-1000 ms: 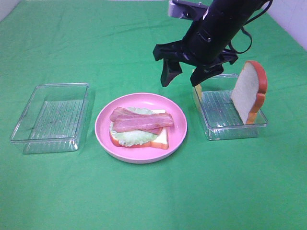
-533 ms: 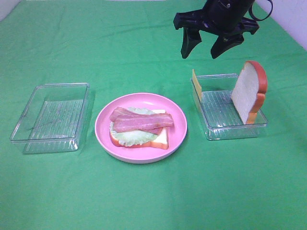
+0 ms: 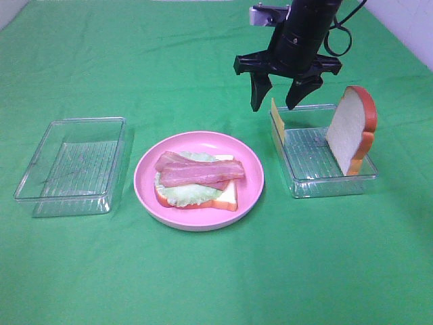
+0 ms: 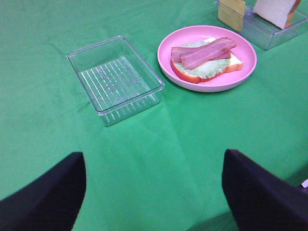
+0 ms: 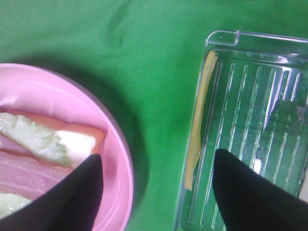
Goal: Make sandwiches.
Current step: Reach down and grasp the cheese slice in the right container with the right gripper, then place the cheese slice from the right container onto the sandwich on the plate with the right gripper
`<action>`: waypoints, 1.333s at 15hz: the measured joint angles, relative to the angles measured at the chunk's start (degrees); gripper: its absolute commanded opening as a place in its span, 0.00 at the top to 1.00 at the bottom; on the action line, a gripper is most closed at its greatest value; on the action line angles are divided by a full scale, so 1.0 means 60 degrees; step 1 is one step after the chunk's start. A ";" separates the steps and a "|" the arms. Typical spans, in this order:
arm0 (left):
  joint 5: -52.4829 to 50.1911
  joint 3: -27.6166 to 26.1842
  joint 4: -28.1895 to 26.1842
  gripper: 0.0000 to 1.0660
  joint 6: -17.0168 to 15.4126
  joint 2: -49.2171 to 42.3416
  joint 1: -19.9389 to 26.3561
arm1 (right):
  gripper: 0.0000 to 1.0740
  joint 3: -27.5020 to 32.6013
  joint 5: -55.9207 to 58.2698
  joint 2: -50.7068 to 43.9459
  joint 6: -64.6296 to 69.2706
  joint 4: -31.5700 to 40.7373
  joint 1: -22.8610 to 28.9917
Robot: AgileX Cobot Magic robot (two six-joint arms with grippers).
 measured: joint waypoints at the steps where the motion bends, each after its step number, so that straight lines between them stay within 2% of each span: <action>1: 0.0000 0.0000 0.0000 0.30 0.0000 0.0000 0.0000 | 0.46 -0.0010 0.0000 0.0057 0.0000 0.0000 0.0000; 4: 0.0000 0.0000 0.0000 0.30 0.0000 0.0000 0.0000 | 0.54 -0.0010 -0.0010 0.0430 0.0029 -0.0105 0.0000; 6: 0.0000 0.0000 0.0000 0.30 0.0000 0.0000 0.0000 | 0.66 -0.0010 -0.0010 0.0525 0.0038 -0.0325 0.0000; 9: 0.0000 0.0000 0.0000 0.30 0.0000 0.0000 0.0000 | 0.94 -0.0019 0.0048 0.0544 0.0057 -0.0697 0.0000; 10: 0.0000 0.0000 0.0000 0.30 0.0000 0.0000 0.0000 | 1.00 -0.0019 0.0095 0.0544 0.0057 -0.0735 0.0000; 16: 0.0000 0.0000 0.0000 0.30 0.0000 0.0000 0.0000 | 1.00 -0.0115 0.0277 0.0057 0.0048 -0.0735 0.0000; 18: 0.0000 0.0000 0.0000 0.30 0.0000 0.0000 0.0000 | 1.00 -0.0124 0.0516 -0.0688 -0.0153 -0.0353 0.0000; 20: 0.0000 0.0000 0.0000 0.30 0.0000 0.0000 0.0000 | 1.00 -0.0124 0.0812 -0.1117 -0.0840 0.0773 0.0000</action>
